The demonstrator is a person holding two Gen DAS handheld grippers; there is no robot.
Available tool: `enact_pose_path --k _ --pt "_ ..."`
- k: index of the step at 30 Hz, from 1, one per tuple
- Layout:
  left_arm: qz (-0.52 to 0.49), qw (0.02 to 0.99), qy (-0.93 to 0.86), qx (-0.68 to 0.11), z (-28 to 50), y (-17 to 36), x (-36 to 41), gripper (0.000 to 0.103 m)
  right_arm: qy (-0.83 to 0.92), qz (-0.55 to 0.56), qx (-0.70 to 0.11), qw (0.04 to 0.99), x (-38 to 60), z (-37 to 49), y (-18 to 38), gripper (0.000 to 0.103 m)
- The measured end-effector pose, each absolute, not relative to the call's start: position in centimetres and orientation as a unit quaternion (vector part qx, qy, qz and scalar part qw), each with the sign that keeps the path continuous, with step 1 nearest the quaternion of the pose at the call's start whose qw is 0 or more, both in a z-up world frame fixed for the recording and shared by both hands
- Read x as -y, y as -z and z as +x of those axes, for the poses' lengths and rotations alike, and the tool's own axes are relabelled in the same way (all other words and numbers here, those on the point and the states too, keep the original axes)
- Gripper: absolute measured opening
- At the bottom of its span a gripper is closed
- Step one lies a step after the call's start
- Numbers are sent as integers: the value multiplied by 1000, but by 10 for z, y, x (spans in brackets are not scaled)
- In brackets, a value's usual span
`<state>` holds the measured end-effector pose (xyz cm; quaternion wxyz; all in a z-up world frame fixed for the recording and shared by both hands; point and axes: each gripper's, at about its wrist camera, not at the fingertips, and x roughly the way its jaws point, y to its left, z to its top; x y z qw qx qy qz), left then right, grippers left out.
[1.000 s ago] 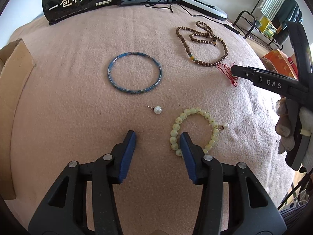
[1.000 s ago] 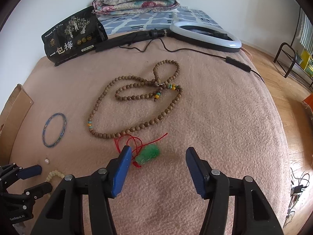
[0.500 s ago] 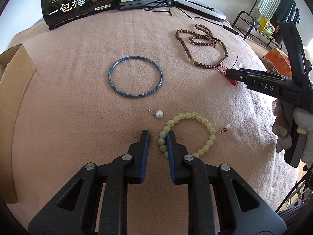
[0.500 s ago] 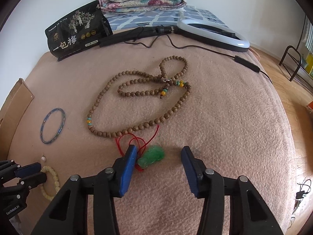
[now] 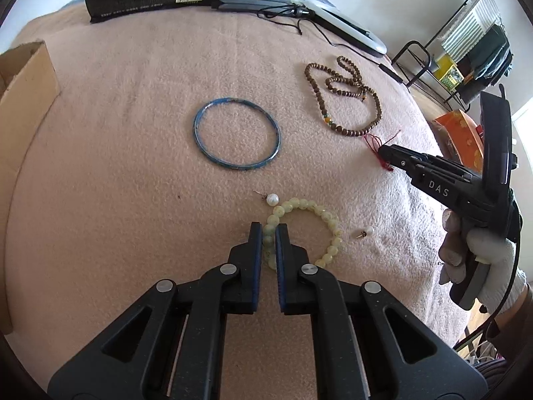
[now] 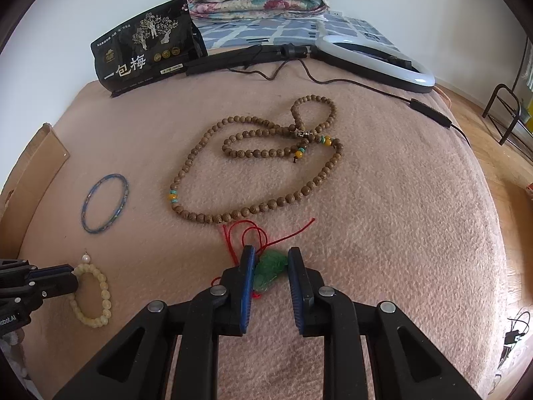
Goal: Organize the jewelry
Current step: 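Grasp the pale jade bead bracelet with the left tool while the right tool grasps the green pendant, then carry the bracelet with the left tool while the right tool carries the pendant to the box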
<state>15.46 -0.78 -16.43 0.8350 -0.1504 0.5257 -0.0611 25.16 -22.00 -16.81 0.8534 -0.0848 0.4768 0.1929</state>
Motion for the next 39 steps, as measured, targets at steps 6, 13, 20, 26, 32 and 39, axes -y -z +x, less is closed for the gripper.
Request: enact_pose_path --k 6,13,20,26,32,39 --pt "-146 843 71 -513 147 152 12 5 -198 -81 -475 854 219 247 162 19" --pt "-139 855 84 -493 140 133 16 5 -202 -78 -463 859 220 239 148 19" --pt "-135 867 86 -472 134 115 12 5 -207 -82 -449 866 216 229 129 18" --pt "-139 874 80 -459 129 104 1 5 -213 -84 -438 869 209 220 116 18" --pt "-146 882 73 -443 123 92 -13 5 -219 -83 -430 872 203 210 101 18" --pt "-162 890 67 -422 117 75 -30 5 -230 -82 -418 875 191 195 82 18"
